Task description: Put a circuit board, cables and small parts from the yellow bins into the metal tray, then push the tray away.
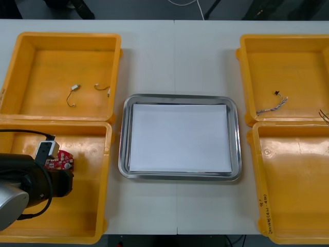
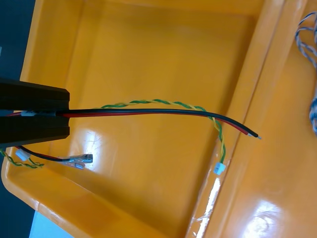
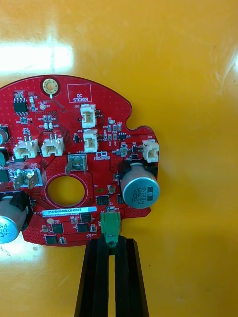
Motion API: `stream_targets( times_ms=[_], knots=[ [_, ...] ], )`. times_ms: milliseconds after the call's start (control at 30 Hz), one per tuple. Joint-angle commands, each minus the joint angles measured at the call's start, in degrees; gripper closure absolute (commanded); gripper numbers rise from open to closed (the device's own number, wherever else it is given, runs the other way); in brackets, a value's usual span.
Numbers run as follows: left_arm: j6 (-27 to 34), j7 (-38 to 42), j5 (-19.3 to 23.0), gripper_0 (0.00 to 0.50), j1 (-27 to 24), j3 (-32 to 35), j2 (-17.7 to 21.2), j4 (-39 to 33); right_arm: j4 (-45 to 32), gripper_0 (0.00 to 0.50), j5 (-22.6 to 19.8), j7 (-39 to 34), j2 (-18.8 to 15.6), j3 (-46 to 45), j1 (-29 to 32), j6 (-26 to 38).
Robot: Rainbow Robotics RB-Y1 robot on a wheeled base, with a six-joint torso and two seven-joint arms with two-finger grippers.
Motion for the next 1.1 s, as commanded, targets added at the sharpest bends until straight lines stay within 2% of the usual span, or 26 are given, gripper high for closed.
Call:
stream_targets(
  times_ms=[33, 333, 433, 833, 1100],
  knots=[
    [1.85, 3.75, 1.15, 0.5, -2.0, 2.56, 2.04, -0.5, -1.31, 0.5, -2.04, -1.1, -0.11, 0.37, -5.6, 1.09],
    [6.15, 2.44, 3.35, 0.5, -3.23, 5.81, 2.04, -1.91, -2.8, 0.5, -3.45, -1.1, -0.11, 6.61, -12.63, 0.74],
    [8.61, 2.17, 5.28, 0.5, -3.85, 7.66, 2.04, -3.14, -3.33, 0.5, -3.62, -1.1, -0.11, 9.34, -15.45, 0.82],
    [21.8, 2.88, 7.92, 0.5, -8.33, 11.44, 0.81, -10.08, -4.82, 0.5, -3.36, -1.19, -0.11, 21.29, -23.18, -2.25],
    [29.36, 4.11, 9.15, 0.5, -13.17, 11.7, -0.33, -12.98, -4.82, 0.5, -2.13, -1.45, 2.7, 24.98, -26.78, -2.25]
  ],
)
